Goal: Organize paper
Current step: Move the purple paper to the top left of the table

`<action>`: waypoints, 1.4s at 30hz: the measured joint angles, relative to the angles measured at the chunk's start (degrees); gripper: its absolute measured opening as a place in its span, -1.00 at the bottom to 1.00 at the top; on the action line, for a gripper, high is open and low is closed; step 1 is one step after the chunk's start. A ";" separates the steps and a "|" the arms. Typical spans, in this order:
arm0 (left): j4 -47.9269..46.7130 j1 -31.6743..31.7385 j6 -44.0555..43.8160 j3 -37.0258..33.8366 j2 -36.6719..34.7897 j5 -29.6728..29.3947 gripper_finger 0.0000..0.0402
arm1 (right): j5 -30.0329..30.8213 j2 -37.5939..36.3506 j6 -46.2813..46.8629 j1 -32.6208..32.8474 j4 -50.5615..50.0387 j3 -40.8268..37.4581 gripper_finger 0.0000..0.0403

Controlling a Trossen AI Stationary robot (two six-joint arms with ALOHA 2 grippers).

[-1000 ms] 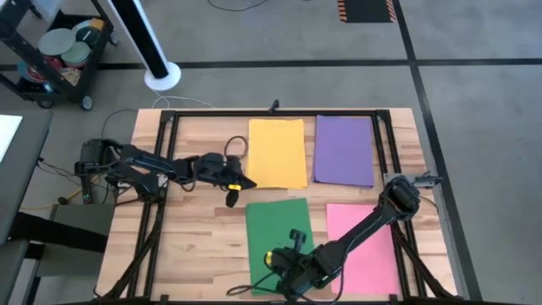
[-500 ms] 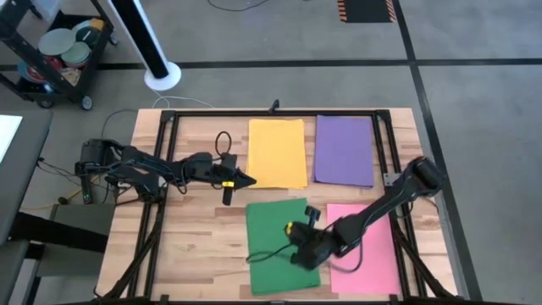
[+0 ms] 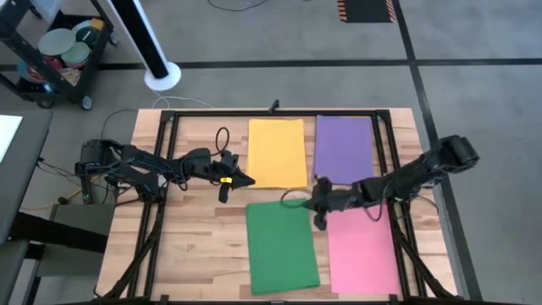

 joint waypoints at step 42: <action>8.46 6.51 3.90 -3.46 0.00 -6.51 -1.00 | 12.25 11.61 -15.01 -10.42 -39.76 14.42 -0.48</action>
